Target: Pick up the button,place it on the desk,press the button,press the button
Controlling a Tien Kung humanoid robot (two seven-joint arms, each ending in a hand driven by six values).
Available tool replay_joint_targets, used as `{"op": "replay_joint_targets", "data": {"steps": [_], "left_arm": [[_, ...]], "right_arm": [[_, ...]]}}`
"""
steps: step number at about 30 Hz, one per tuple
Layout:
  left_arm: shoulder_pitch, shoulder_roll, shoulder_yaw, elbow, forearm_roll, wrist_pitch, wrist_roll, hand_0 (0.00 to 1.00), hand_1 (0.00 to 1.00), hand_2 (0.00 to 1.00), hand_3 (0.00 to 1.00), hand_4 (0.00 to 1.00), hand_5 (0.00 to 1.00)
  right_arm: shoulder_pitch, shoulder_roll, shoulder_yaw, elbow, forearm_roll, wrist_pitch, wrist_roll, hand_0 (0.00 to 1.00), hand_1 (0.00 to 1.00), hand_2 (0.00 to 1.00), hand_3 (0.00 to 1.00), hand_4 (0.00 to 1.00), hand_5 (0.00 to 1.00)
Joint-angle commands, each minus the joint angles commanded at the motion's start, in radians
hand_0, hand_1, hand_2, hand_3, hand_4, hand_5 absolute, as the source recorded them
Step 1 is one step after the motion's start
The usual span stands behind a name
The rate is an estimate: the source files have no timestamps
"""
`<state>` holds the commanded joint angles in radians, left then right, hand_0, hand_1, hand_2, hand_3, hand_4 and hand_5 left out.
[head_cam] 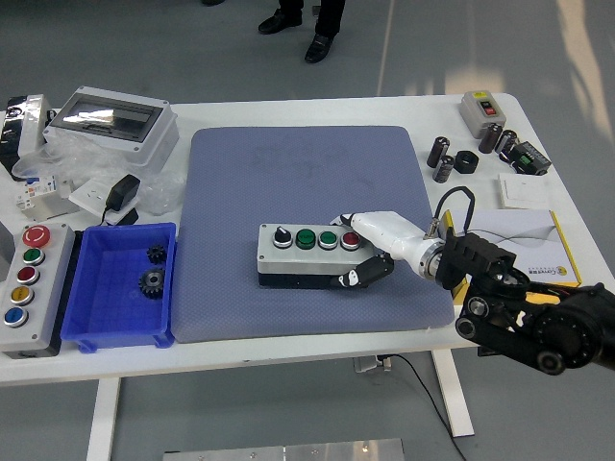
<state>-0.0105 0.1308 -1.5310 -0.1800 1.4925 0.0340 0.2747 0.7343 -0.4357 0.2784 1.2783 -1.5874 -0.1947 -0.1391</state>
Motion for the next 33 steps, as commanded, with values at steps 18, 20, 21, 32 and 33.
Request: {"op": "replay_joint_targets", "data": {"steps": [18,20,21,32,33], "left_arm": [[-0.001,0.000,-0.002,0.000,0.003,0.000,0.001,0.618,0.583,0.556,0.600,0.546,0.256],[0.000,0.000,-0.002,0.000,0.004,0.000,0.001,0.618,0.583,0.556,0.600,0.546,0.256],[0.000,0.000,-0.002,0.000,0.004,0.000,0.001,0.618,0.583,0.556,0.600,0.546,0.256],[0.005,0.000,0.003,0.000,0.000,-0.002,0.000,0.618,0.582,0.556,0.600,0.545,0.253],[0.005,0.000,0.002,0.000,0.001,-0.002,0.000,0.618,0.582,0.556,0.600,0.545,0.253]], "right_arm": [[0.002,0.001,0.002,-0.005,0.014,0.001,0.004,0.879,0.780,0.758,0.725,0.324,0.004],[0.002,0.001,0.003,-0.005,0.017,0.002,0.005,0.879,0.780,0.758,0.725,0.324,0.004],[0.001,0.001,0.004,-0.005,0.019,0.003,0.006,0.879,0.780,0.758,0.725,0.324,0.004],[-0.003,-0.011,0.023,0.002,0.071,0.025,0.012,0.872,0.778,0.761,0.733,0.338,0.002],[-0.003,-0.012,0.026,0.003,0.076,0.031,0.013,0.872,0.778,0.761,0.733,0.338,0.002]]}}
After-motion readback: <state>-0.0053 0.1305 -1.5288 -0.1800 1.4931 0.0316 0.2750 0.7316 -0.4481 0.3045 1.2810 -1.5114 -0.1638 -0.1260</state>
